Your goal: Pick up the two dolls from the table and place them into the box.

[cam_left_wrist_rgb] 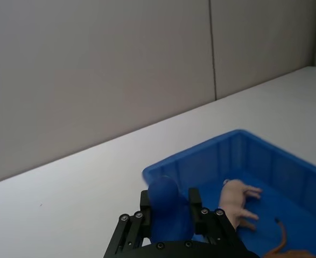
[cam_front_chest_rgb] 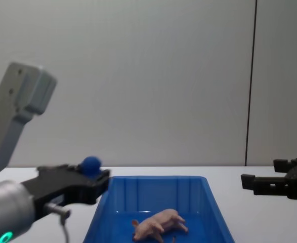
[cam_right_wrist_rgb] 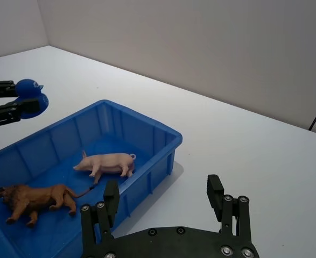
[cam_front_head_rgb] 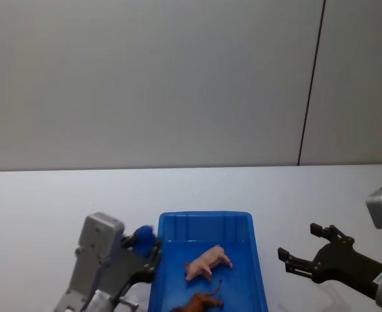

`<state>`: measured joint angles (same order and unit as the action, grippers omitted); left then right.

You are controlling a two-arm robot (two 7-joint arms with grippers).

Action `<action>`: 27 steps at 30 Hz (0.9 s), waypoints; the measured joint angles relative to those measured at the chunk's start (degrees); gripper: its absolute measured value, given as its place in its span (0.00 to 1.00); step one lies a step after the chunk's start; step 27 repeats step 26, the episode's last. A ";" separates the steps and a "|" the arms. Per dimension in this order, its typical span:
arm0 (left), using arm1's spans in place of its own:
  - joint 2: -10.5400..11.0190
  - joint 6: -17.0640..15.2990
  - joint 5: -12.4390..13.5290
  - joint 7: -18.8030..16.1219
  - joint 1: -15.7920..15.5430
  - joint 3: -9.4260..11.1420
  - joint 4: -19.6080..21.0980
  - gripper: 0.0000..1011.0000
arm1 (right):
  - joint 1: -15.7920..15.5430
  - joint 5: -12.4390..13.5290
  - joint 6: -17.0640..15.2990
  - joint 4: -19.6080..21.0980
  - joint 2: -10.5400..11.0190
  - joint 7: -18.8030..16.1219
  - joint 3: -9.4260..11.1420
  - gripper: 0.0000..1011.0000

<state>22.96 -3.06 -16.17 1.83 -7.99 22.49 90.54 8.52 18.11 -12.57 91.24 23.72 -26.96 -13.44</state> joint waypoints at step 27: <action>-6.42 1.54 1.80 8.92 -5.10 2.53 -1.87 0.99 | 0.00 0.00 0.00 0.00 0.00 0.00 0.00 0.99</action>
